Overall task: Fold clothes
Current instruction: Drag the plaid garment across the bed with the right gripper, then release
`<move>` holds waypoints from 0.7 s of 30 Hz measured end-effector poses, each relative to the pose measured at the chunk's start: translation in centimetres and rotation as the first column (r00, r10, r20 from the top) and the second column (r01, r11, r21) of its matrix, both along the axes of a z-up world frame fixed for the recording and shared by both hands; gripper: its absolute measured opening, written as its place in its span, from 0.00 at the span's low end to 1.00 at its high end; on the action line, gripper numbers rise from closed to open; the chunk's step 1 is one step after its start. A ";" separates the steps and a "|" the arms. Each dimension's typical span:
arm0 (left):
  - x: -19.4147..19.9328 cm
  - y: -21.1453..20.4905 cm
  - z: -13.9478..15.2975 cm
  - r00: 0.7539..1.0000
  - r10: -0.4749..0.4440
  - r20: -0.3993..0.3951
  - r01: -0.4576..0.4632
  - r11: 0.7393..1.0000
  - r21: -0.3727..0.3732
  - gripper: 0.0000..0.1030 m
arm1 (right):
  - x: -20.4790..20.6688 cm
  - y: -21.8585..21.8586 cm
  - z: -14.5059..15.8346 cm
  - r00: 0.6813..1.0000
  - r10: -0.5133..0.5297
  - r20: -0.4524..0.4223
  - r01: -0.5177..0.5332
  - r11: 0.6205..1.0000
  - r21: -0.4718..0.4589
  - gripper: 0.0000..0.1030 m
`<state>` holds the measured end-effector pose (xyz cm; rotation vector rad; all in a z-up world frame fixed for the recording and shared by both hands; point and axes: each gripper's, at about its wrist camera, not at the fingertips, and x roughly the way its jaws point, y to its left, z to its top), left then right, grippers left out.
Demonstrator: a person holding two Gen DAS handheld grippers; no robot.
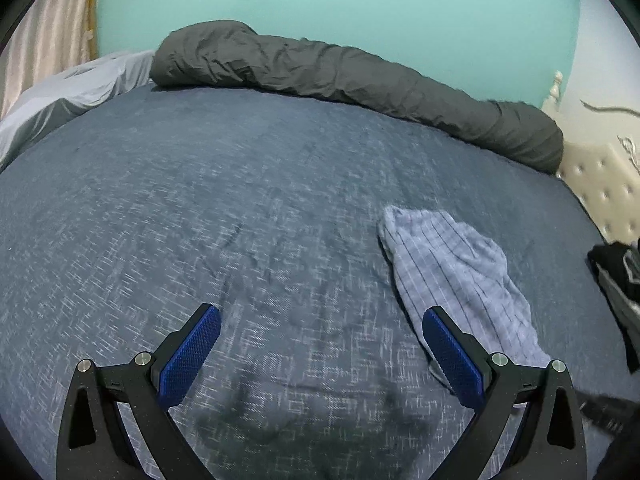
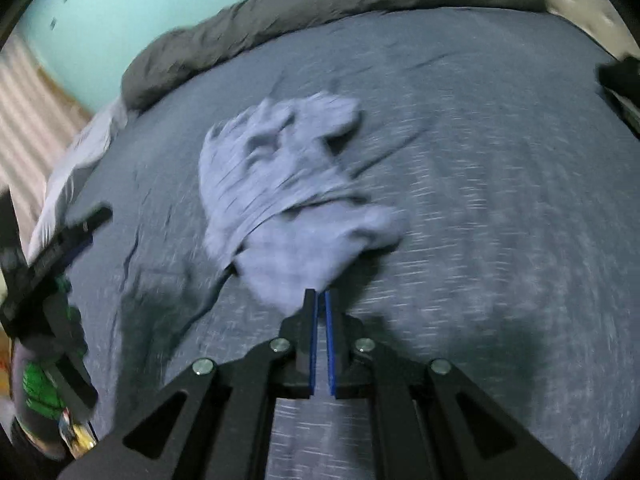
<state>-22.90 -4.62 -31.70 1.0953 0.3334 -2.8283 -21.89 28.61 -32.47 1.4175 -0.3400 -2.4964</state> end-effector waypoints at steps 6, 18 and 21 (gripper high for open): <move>-0.5 3.0 -0.6 0.997 -0.080 0.005 0.080 0.997 -0.017 1.00 | -1.3 4.1 0.9 0.985 -0.144 -0.095 0.138 0.988 -0.065 0.14; -2.9 8.4 -2.2 0.981 -0.190 0.030 0.190 0.982 0.013 1.00 | -2.8 3.3 -3.0 0.978 -0.163 -0.127 0.142 0.977 -0.158 0.14; -2.9 9.3 -2.1 0.978 -0.209 0.019 0.209 0.978 0.017 0.99 | -2.4 4.1 -3.9 0.978 -0.175 -0.109 0.152 0.969 -0.196 0.14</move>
